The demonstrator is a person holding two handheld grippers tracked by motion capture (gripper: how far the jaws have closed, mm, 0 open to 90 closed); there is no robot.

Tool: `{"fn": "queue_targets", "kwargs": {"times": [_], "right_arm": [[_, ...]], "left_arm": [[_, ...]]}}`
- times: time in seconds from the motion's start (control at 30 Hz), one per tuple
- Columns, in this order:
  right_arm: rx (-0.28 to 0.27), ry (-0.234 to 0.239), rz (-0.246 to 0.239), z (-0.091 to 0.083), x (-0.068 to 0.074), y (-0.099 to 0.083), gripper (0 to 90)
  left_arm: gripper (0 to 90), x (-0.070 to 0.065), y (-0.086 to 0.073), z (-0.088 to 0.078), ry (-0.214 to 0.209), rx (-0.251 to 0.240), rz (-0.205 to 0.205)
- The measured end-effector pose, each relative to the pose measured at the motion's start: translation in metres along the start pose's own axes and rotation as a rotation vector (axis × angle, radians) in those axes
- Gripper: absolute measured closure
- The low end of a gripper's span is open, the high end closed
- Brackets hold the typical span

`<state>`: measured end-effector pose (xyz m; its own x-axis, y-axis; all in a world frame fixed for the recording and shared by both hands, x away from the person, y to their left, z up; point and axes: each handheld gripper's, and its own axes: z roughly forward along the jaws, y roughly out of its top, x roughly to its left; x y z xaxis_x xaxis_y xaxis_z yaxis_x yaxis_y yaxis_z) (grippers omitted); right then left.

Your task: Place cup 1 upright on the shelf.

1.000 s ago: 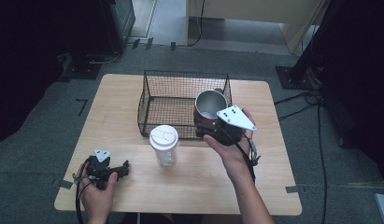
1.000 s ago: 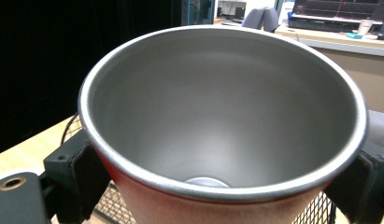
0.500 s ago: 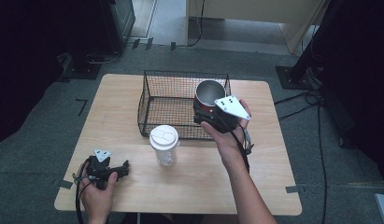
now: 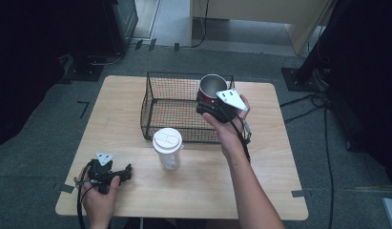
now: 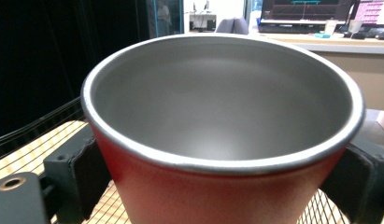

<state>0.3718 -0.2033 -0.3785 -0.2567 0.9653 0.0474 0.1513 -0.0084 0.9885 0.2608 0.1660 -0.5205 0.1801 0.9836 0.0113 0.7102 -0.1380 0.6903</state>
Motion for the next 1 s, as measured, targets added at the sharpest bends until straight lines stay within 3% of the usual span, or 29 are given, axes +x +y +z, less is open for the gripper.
{"fn": "queue_targets", "kwargs": {"times": [0.43, 0.77, 1.0], "right_arm": [[0.013, -0.015, -0.010, 0.046, -0.004, -0.011, 7.8], [0.025, -0.030, -0.004, 0.067, -0.009, -0.024, 7.8], [0.069, -0.032, -0.001, 0.078, -0.008, -0.035, 7.8]], "left_arm": [[0.1, 0.000, 0.000, 0.000, 0.000, 0.001, 0.002], [0.1, 0.000, 0.000, 0.000, 0.000, 0.002, 0.002], [0.1, 0.000, 0.000, 0.000, 0.000, 0.002, 0.001]]}}
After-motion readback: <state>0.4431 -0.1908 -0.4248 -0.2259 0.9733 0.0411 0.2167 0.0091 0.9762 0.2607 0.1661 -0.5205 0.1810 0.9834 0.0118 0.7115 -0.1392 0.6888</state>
